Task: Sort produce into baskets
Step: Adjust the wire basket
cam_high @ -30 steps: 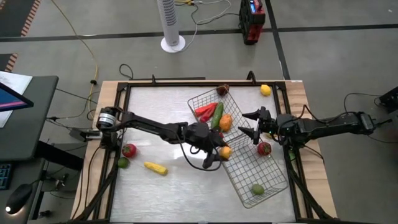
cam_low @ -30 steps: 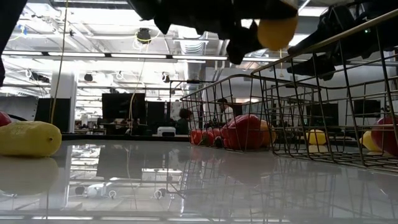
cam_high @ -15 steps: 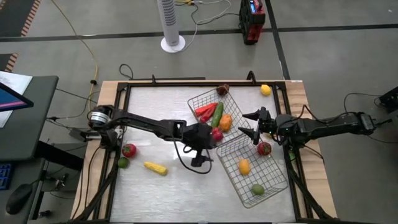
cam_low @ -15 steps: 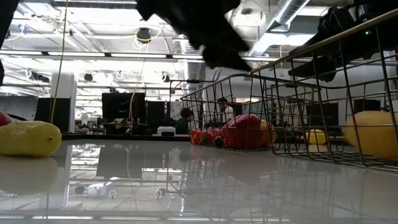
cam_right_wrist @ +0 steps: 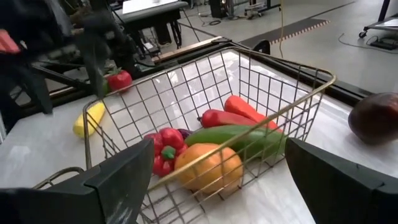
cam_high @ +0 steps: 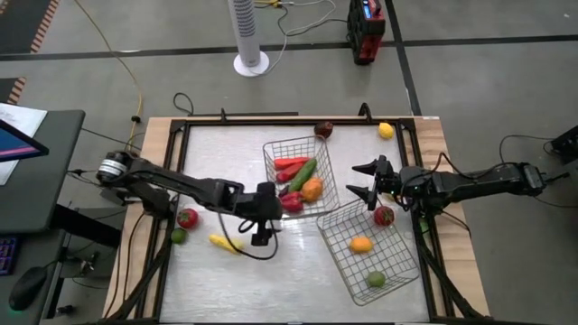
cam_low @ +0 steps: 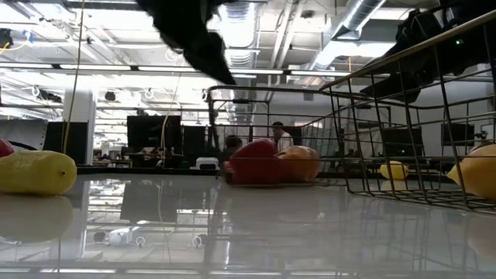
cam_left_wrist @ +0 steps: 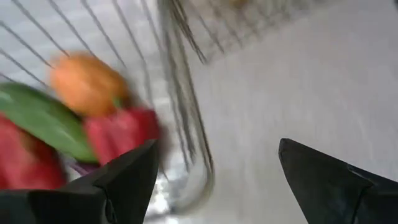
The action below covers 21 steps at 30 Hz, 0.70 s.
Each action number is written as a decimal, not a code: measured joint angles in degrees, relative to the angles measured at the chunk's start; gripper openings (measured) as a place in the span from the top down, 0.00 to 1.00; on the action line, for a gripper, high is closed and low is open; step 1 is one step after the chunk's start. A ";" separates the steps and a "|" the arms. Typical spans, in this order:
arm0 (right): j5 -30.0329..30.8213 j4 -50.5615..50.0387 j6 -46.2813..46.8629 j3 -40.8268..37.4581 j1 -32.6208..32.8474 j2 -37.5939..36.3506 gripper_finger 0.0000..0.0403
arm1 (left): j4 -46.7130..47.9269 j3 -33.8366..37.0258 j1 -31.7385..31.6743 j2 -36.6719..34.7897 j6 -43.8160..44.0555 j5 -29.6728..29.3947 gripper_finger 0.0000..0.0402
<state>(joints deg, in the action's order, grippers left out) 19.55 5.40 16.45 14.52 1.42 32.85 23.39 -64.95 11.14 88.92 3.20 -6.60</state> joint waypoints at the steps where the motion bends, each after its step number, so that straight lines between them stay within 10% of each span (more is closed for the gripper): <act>1: 0.00 0.29 0.00 0.00 -0.01 0.01 0.04 | -1.22 0.47 0.27 -1.18 -0.67 -1.16 0.21; 7: 0.00 0.95 0.02 0.00 0.06 -0.04 0.04 | -4.89 1.11 1.02 -4.12 -3.44 -2.83 0.21; 21: 0.00 0.69 0.04 0.00 0.15 -0.32 0.04 | 18.12 4.70 -0.77 -6.40 3.15 -19.23 0.21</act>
<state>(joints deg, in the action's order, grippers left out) 19.55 6.09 16.49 14.52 1.57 32.53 41.51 -60.25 10.38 82.52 6.35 -25.83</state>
